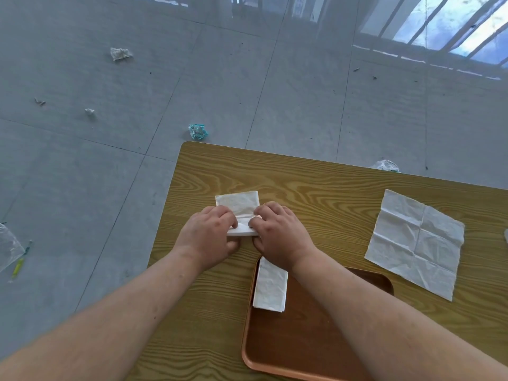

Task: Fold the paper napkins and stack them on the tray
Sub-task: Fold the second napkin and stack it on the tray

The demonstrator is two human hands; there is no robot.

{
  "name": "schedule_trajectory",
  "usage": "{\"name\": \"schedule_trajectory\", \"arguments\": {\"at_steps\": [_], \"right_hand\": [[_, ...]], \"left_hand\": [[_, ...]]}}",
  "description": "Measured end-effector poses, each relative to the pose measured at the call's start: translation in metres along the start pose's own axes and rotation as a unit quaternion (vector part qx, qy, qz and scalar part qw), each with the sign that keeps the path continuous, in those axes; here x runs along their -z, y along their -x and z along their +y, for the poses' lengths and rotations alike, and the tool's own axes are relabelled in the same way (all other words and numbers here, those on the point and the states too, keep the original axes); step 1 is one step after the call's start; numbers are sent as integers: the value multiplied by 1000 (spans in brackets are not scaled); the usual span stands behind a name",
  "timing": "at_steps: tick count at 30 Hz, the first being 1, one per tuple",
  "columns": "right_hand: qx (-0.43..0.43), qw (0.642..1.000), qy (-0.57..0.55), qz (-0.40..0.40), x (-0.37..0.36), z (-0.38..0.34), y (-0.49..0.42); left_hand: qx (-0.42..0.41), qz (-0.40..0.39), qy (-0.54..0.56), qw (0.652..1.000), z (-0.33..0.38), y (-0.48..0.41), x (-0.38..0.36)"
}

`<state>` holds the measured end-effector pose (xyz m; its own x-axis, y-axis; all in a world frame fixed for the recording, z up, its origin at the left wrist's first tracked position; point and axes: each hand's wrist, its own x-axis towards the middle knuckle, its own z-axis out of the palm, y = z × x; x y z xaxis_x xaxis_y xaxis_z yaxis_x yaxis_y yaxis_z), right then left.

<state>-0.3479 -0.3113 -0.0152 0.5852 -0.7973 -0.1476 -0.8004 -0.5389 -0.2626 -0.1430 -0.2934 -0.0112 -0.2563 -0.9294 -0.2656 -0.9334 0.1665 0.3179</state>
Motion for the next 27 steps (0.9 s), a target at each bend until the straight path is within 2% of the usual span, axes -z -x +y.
{"name": "schedule_trajectory", "arguments": {"at_steps": [4,11,13,17,22,27], "right_hand": [[1,1000,-3,-9,2,1,2],[-86,993,-76,-15,-1,1,1],[-113,990,-88,-19,-2,-1,1],[-145,983,-105,-28,-3,-4,-2],[-203,962,-178,-39,-1,-5,-5],[-229,943,-240,-36,1,-3,-6]], "left_hand": [[-6,7,21,1000,-2,4,-1],[-8,38,59,998,-8,13,1],[21,56,37,998,-7,15,-1],[89,32,9,995,-6,15,-9],[119,41,69,990,-8,10,-10],[70,14,82,994,-11,5,-6]]}}
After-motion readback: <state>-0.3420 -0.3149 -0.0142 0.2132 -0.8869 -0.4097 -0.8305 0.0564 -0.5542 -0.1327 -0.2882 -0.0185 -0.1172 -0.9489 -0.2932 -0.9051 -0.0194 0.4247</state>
